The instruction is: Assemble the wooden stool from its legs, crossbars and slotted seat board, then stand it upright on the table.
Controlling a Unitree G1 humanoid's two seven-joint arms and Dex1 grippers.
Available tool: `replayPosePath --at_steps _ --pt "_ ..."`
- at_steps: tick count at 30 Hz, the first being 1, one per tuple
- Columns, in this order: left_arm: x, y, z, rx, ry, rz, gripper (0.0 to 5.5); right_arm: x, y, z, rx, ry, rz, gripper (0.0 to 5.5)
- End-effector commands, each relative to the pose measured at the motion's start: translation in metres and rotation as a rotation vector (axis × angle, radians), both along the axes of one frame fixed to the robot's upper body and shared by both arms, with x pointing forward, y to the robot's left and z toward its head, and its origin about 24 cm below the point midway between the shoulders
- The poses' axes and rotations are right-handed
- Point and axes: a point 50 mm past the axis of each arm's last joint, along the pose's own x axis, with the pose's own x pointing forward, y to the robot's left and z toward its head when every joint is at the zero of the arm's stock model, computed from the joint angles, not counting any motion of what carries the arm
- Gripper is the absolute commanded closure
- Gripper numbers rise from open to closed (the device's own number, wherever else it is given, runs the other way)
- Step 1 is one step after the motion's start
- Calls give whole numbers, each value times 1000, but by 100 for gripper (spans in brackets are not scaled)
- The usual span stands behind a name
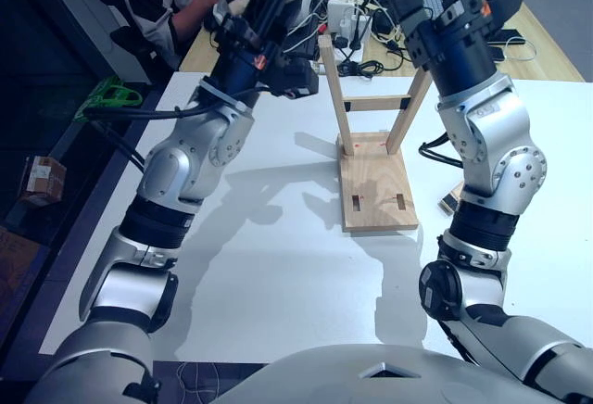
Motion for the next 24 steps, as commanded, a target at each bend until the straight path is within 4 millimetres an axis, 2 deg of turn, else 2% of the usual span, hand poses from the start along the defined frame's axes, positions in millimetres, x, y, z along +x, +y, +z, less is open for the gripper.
replayPosePath --at_steps 1,2,8,15,20,23,24 --pt "-3 -5 -1 16 -1 -19 446 6 0 7 -31 -14 -56 115" --pt "-4 -5 -1 16 -1 -22 446 8 0 6 -35 -6 -71 115" --pt "-6 -5 -2 21 5 -20 446 17 -7 -3 -21 55 -164 210" --pt "-3 0 1 31 8 -22 446 22 -13 -12 10 105 -201 347" --pt "-2 1 -1 20 54 -43 446 22 -16 -16 10 120 -205 424" --pt "-1 3 -5 -24 141 -79 446 24 -18 -17 -5 121 -219 437" --pt "-3 2 -6 -29 157 -96 409 24 -18 -17 -8 122 -222 437"
